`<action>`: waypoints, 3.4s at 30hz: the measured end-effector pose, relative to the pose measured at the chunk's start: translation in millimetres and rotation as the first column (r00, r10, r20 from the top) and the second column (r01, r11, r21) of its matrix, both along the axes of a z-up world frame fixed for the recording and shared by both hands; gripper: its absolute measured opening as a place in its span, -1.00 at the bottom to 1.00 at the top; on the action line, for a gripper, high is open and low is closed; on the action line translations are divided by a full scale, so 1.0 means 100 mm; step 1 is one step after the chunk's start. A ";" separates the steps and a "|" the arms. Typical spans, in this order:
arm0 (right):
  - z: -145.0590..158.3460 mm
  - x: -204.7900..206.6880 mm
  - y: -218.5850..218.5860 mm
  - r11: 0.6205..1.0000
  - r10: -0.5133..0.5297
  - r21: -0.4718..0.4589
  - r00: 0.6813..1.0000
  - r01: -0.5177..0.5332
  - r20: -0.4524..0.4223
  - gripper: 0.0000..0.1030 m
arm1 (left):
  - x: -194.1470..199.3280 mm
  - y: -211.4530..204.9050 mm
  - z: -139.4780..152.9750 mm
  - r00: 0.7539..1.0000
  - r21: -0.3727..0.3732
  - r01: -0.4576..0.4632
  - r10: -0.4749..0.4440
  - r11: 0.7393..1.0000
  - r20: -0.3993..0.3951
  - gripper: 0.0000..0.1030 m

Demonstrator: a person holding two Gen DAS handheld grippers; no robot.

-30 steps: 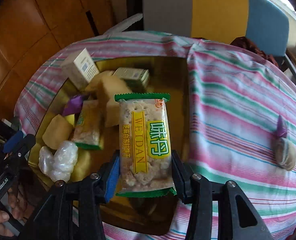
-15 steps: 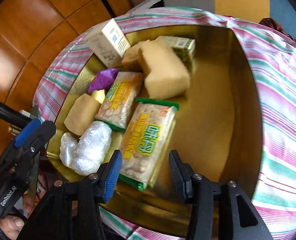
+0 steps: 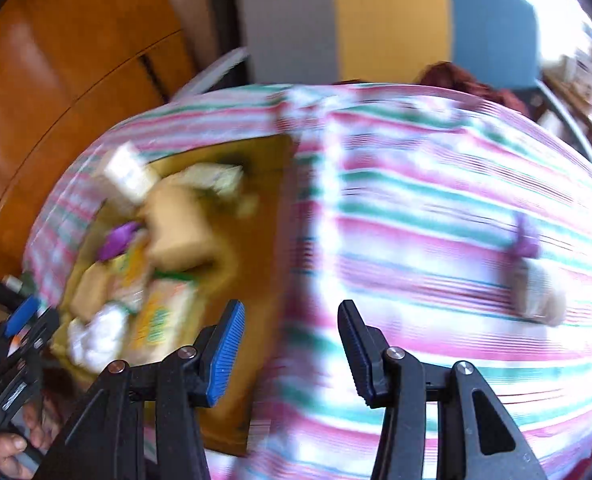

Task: Organize objects
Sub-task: 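Carry the WEIDAN packet into the gold tray and open the right tool, then move the right tool back and grasp the rolled cream sock, then grasp the purple snack packet with the left tool while the right tool holds the sock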

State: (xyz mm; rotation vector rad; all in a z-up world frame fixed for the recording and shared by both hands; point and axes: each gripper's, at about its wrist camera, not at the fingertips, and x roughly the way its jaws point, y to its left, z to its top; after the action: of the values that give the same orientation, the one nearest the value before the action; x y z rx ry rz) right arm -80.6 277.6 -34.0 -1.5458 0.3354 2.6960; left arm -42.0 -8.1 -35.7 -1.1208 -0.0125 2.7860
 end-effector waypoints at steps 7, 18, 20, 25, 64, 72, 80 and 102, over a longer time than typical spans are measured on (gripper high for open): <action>0.07 0.11 1.04 0.965 -0.254 0.070 0.967 0.254 -0.013 -0.03 | 0.01 0.11 0.05 1.000 -0.001 0.018 -0.018 1.000 -0.007 0.48; -0.38 0.22 2.12 0.898 -0.438 0.075 0.898 0.434 0.046 0.41 | -0.01 0.37 0.14 0.998 -0.018 0.069 -0.069 0.997 -0.006 0.51; -0.40 0.21 2.15 0.902 -0.431 0.062 0.901 0.428 0.050 0.49 | -0.03 0.44 0.16 0.997 -0.020 0.081 -0.081 0.997 -0.003 0.51; -0.41 0.17 2.14 0.911 -0.411 0.044 0.911 0.409 0.043 0.49 | -0.07 0.65 0.23 0.991 0.000 0.132 -0.132 0.991 -0.009 0.51; -0.45 0.49 2.63 0.810 -0.586 0.059 0.797 0.584 0.148 0.18 | -0.69 3.80 0.15 0.662 -0.209 0.749 -0.729 0.629 0.177 0.54; -0.46 0.64 2.86 0.748 -0.655 -0.012 0.740 0.664 0.153 0.18 | -0.78 4.34 -0.06 0.505 -0.291 0.849 -0.840 0.442 0.197 0.54; -0.50 0.67 2.90 0.733 -0.659 -0.071 0.732 0.677 0.172 0.18 | -0.73 4.79 -0.33 0.306 -0.385 0.903 -0.914 0.190 0.268 0.55; -0.54 0.52 2.87 0.762 -0.635 -0.045 0.760 0.646 0.139 0.18 | -0.92 4.49 -0.63 0.561 -0.113 0.825 -0.781 0.554 0.275 -0.31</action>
State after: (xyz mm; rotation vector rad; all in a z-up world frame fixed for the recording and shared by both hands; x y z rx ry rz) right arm -28.2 564.2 -88.0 -1.2744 0.8229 2.0635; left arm -133.6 441.0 -98.9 -1.0565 0.6617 1.8455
